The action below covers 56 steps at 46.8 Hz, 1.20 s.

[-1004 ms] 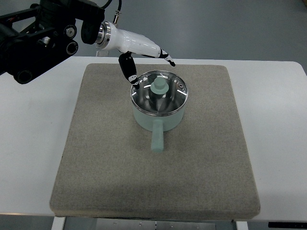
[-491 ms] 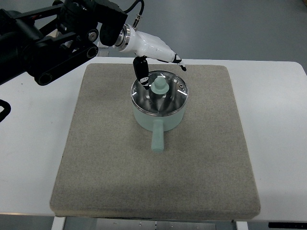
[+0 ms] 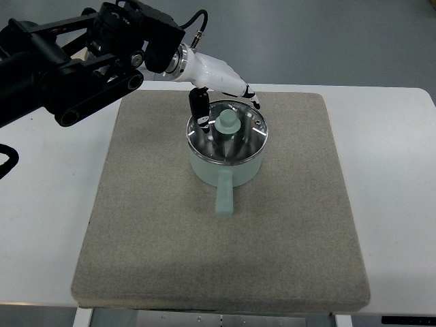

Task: Place lid left of pot with left hand
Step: 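Close the left hand fingers around the green lid knob, then lift the glass lid up off the saucepan with the left hand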

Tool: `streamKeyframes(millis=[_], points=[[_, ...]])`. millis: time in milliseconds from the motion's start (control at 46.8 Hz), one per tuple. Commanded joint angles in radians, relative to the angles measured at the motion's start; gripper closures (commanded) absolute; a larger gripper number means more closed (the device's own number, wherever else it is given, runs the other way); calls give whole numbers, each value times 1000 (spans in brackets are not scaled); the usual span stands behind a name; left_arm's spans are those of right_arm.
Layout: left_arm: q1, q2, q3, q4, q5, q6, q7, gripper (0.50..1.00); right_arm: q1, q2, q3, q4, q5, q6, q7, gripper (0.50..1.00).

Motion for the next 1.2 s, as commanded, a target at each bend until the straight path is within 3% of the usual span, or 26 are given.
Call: streamKeyframes(millis=[0,192,448,683,982,1068,1174], points=[[0,0,0,0,5,0,0,604,0,0,0,0,0,0,0,579],[0,0,0,0,17,0,0,666,0,0,0,0,0,0,0,579],[3,0,0,-2,19,0,-2,686,0,0,0,0,0,0,0,579],[5,0,-1,-6,15,0,-2,786,0,0,0,0,0,0,0,579],[5,0,-1,-6,17,0,-2,842,0,0,0,0,0,0,0,579],[5,0,-1,-6,17,2,-2,879,0,0,0,0,0,0,0,579],[5,0,-1,-6,22,5,-2,973,0,0,0,0,0,0,0,579]])
